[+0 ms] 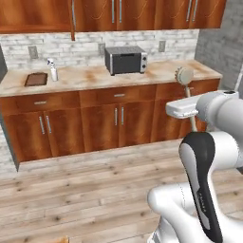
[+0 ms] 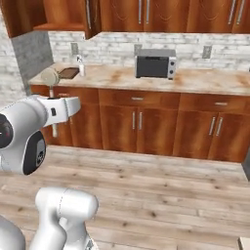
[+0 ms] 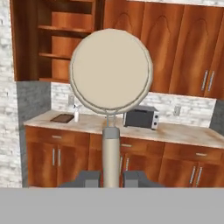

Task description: Grab the spray bottle from the cabinet, then place it next to the cutting board for sanitizing. Then grab the dish brush from the countertop next to the sink and place it next to the cutting board.

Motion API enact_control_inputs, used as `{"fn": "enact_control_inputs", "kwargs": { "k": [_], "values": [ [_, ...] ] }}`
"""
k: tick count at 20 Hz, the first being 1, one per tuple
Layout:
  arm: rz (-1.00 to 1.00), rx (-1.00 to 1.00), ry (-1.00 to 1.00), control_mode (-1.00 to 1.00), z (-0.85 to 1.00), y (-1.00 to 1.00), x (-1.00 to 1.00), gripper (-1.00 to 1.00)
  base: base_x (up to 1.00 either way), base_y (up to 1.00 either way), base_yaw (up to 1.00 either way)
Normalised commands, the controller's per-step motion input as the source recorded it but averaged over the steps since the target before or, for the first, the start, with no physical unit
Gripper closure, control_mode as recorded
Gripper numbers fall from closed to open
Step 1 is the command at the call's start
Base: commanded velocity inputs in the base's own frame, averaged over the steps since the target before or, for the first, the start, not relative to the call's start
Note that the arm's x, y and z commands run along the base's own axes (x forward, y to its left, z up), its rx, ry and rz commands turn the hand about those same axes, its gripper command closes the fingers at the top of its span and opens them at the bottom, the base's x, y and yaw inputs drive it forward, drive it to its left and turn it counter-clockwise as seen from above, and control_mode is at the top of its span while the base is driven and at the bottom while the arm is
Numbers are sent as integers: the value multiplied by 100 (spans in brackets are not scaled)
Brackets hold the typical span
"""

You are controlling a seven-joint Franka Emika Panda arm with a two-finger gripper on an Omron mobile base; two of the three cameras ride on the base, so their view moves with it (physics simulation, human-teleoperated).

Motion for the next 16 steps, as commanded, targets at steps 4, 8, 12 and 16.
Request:
{"fn": "enact_control_inputs", "kwargs": {
  "k": [4,8,12,16],
  "values": [
    [0,0,0,100,0,0,0,100,100,20,0],
    [0,0,0,100,0,0,0,100,100,64,-11],
    [0,0,0,100,0,0,0,100,100,92,-16],
    [0,0,0,100,0,0,0,100,100,100,-14]
  ]
}}
